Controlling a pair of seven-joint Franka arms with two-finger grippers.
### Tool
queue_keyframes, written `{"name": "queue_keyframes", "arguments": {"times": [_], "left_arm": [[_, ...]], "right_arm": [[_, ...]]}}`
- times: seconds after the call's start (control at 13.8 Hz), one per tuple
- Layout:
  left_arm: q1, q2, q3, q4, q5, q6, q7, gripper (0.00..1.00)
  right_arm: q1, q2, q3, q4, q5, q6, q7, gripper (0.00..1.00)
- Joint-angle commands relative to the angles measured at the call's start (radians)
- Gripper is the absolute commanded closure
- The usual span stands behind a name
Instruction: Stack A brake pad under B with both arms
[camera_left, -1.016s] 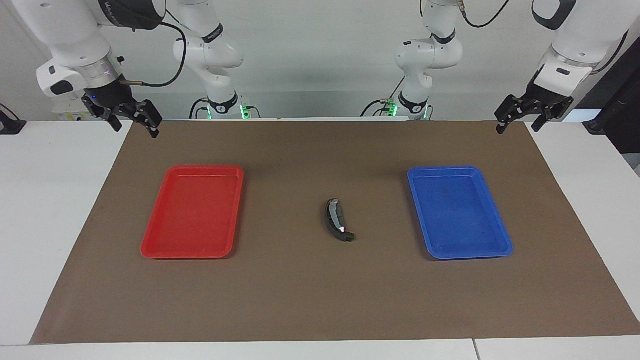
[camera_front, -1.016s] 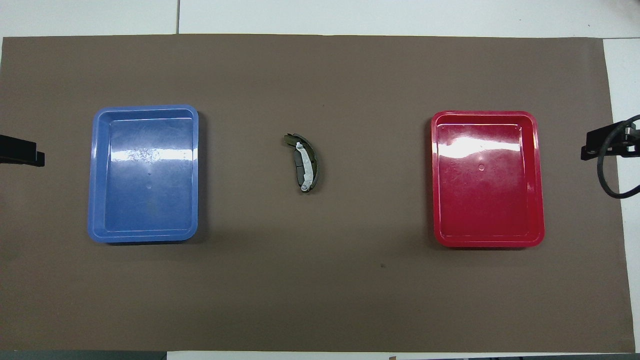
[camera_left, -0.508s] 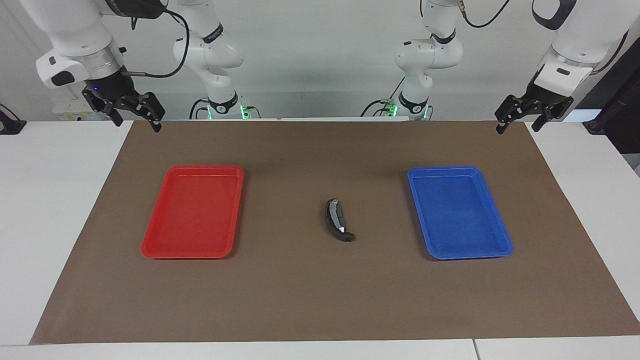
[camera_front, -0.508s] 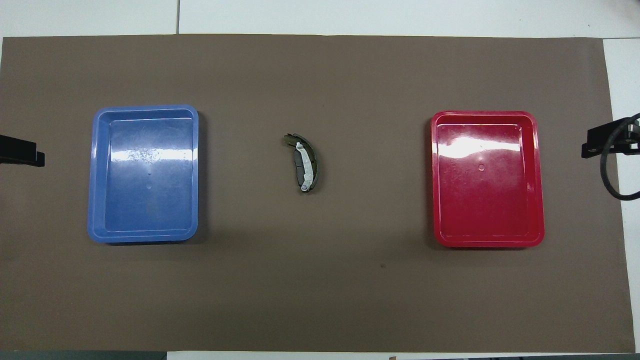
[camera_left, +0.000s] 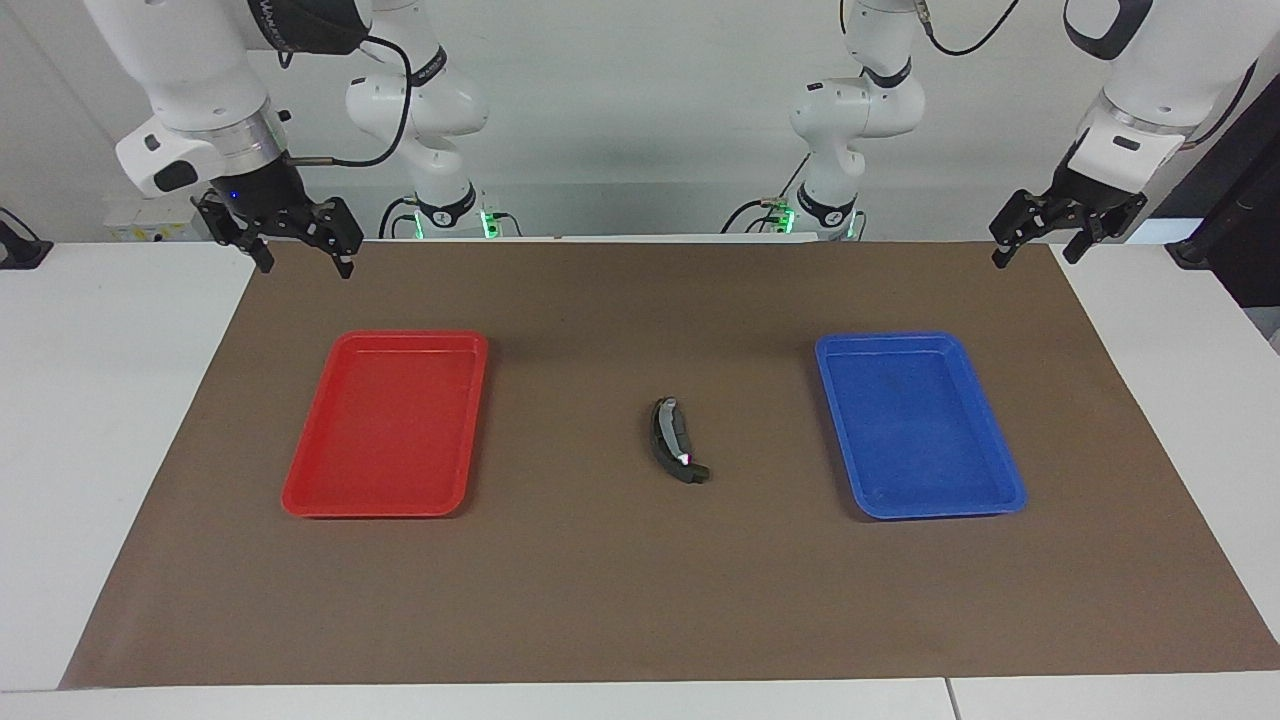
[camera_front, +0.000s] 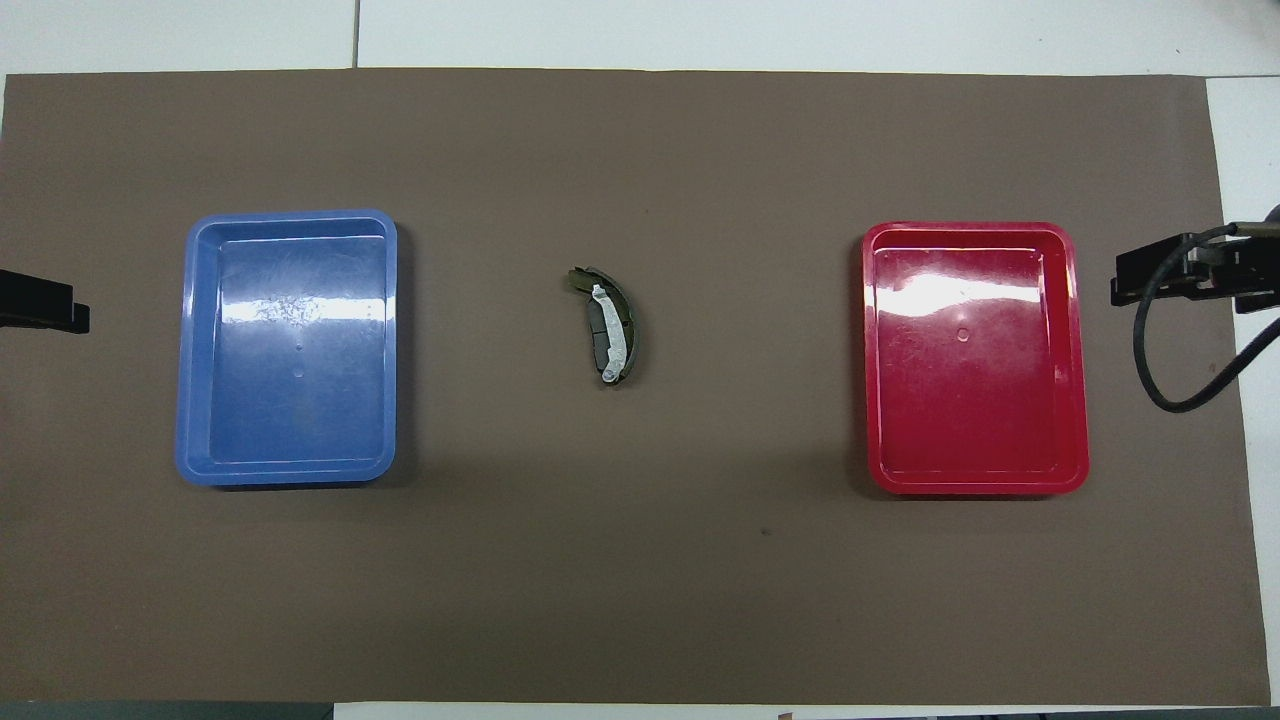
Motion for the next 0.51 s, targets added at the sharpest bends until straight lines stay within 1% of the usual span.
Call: {"name": "queue_keyframes", "arguments": {"times": [0.0,0.44], "left_arm": [[0.009,-0.016,-0.003,-0.009,-0.005,-0.009,0.004,0.00],[0.009,-0.016,-0.004,-0.009,-0.005,-0.009,0.005,0.00]], "right_arm": [[-0.015,-0.025,0.003,-0.030,-0.001,0.014,-0.028,0.00],[-0.016,-0.021,0.000,-0.017,0.012,-0.034,-0.025,0.00]]}}
